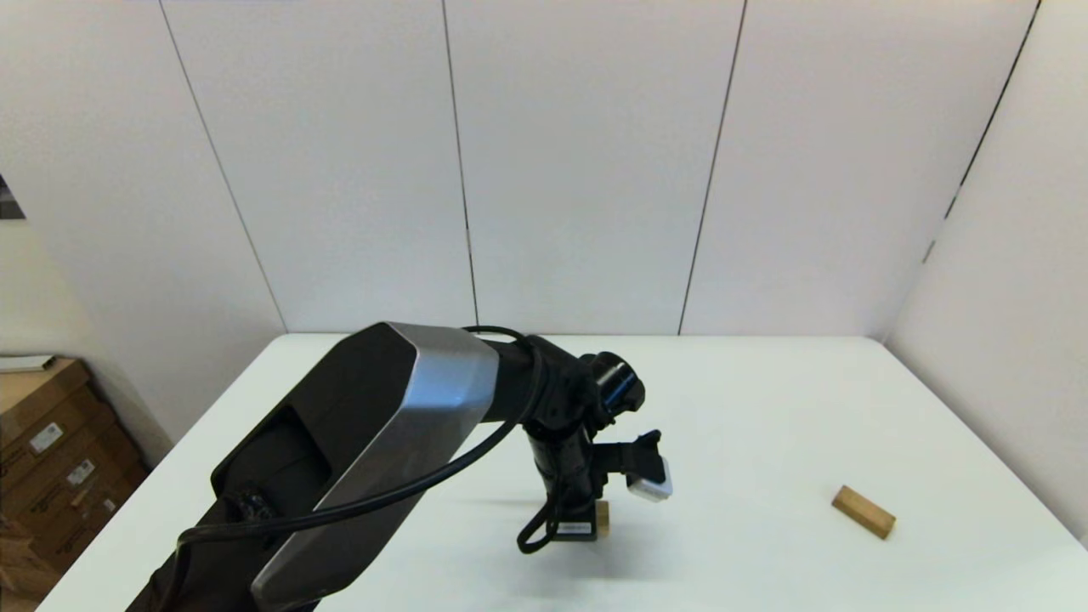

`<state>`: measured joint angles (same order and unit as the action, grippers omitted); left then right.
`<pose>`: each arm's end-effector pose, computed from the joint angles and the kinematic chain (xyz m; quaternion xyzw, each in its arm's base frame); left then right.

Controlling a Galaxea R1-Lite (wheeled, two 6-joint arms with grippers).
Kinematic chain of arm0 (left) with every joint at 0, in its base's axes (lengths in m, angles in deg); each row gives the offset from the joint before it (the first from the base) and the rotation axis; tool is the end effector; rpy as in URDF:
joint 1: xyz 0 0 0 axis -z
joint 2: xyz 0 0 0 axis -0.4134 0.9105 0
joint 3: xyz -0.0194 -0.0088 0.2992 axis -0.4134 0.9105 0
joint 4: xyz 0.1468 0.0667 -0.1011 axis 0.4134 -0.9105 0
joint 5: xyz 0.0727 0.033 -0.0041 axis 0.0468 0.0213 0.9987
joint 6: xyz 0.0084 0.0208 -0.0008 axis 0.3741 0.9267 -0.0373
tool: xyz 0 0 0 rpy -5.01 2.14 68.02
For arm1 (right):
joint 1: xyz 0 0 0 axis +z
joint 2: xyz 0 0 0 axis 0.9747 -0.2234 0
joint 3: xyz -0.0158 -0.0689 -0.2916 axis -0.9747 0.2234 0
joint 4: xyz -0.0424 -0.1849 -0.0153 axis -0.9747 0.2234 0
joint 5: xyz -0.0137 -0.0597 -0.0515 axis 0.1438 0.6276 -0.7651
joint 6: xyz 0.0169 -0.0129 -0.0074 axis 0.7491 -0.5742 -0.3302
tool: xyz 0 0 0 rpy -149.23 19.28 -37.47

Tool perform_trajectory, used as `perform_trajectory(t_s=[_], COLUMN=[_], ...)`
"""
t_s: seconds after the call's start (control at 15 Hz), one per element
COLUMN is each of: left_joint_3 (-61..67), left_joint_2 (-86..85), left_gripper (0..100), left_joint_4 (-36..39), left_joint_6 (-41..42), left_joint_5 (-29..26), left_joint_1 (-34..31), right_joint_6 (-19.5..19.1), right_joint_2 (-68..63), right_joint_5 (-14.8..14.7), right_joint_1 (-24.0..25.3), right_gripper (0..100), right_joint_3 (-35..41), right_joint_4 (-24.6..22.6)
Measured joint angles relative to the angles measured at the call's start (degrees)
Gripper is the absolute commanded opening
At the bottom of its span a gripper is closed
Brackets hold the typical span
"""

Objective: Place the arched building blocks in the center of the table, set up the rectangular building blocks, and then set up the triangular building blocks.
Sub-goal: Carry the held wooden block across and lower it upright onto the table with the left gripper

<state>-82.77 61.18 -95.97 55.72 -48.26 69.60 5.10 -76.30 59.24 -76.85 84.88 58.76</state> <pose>0.3240 -0.3286 0.0284 0.4887 0.3984 -0.5415 0.5560 -0.0229 -0.0001 0.0755 0.0002 -0.0012 0.0029 1.0000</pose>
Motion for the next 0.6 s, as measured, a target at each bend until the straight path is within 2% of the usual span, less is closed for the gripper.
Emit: perform_trajectory(t_s=[0.4, 0.47, 0.6], left_joint_3=[0.0, 0.0, 0.0], left_joint_2=[0.0, 0.0, 0.1], left_gripper=[0, 100, 100], left_joint_4=[0.0, 0.0, 0.0], left_joint_6=[0.1, 0.1, 0.2], left_joint_5=[0.0, 0.0, 0.0], left_joint_1=[0.0, 0.0, -0.1], right_joint_6=[0.0, 0.0, 0.0], right_joint_2=[0.0, 0.0, 0.0], right_joint_5=[0.0, 0.0, 0.0], right_joint_1=[0.0, 0.0, 0.0], right_gripper=[100, 100, 100], right_joint_3=[0.0, 0.0, 0.0], right_joint_4=[0.0, 0.0, 0.0])
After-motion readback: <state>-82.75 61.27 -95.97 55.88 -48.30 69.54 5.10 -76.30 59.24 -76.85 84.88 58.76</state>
